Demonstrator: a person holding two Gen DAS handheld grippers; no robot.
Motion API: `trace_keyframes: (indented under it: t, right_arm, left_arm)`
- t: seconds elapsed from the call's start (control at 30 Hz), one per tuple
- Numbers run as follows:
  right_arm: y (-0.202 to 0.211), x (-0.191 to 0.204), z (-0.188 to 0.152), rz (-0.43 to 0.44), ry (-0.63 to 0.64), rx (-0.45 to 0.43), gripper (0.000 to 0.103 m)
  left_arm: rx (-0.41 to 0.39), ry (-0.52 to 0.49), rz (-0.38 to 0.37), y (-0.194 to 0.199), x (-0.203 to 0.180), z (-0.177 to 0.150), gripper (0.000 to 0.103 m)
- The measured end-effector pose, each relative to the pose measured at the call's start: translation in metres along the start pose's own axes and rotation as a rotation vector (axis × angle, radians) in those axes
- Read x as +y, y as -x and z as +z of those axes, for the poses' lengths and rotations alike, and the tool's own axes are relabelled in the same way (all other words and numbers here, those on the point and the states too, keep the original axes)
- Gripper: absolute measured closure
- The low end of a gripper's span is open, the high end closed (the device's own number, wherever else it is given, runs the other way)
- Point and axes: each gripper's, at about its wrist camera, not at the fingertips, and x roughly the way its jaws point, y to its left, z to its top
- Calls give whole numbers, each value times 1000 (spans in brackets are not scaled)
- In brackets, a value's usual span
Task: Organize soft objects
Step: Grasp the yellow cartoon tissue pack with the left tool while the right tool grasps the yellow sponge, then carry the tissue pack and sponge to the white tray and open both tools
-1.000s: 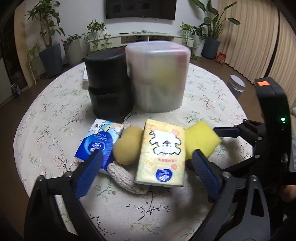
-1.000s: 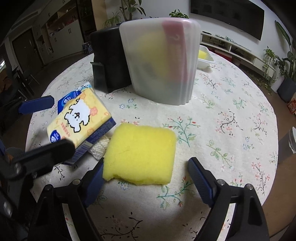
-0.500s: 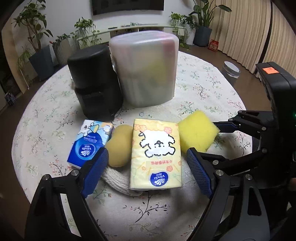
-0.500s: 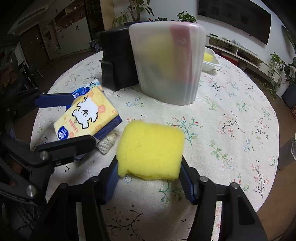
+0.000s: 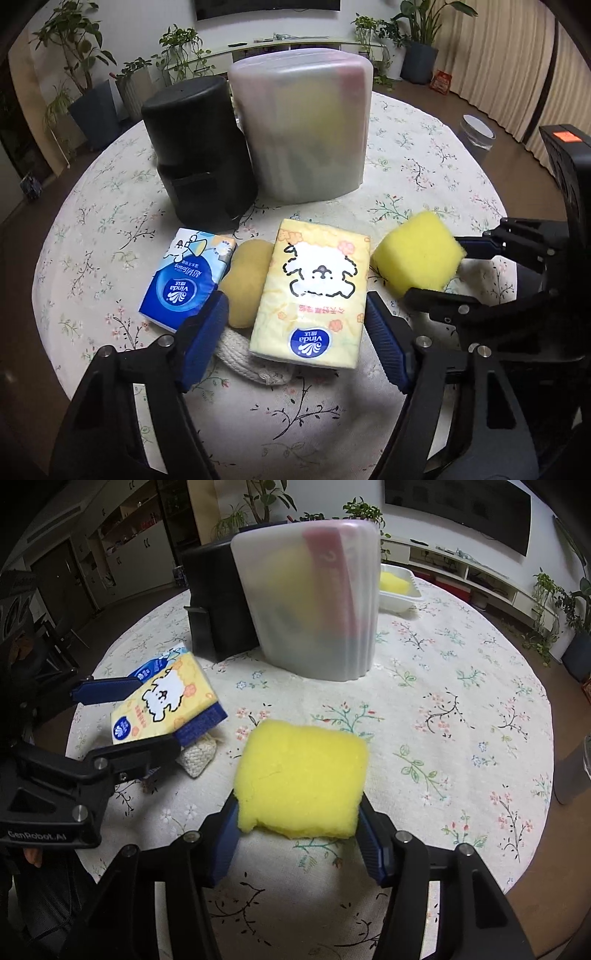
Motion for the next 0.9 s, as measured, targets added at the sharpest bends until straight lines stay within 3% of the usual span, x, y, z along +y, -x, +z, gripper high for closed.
trace_keyframes:
  t: [0.13, 0.17, 0.53, 0.77, 0.9]
  right_arm:
    - [0, -1, -1, -1, -2, -1, 43]
    - [1, -2, -1, -1, -3, -1, 43]
    - [18, 4, -1, 4, -3, -27, 45]
    - [38, 7, 2, 11, 18, -38, 45]
    - [53, 6, 8, 3, 45, -48, 45]
  left_arm:
    - [-20, 23, -22, 7, 0, -1, 41]
    - [-31, 27, -37, 10, -1, -2, 50]
    - [-65, 93, -107, 31, -1, -14, 50]
    - [-100, 176, -134, 61, 28, -17, 50]
    - [-122, 201, -113, 74, 49, -14, 50]
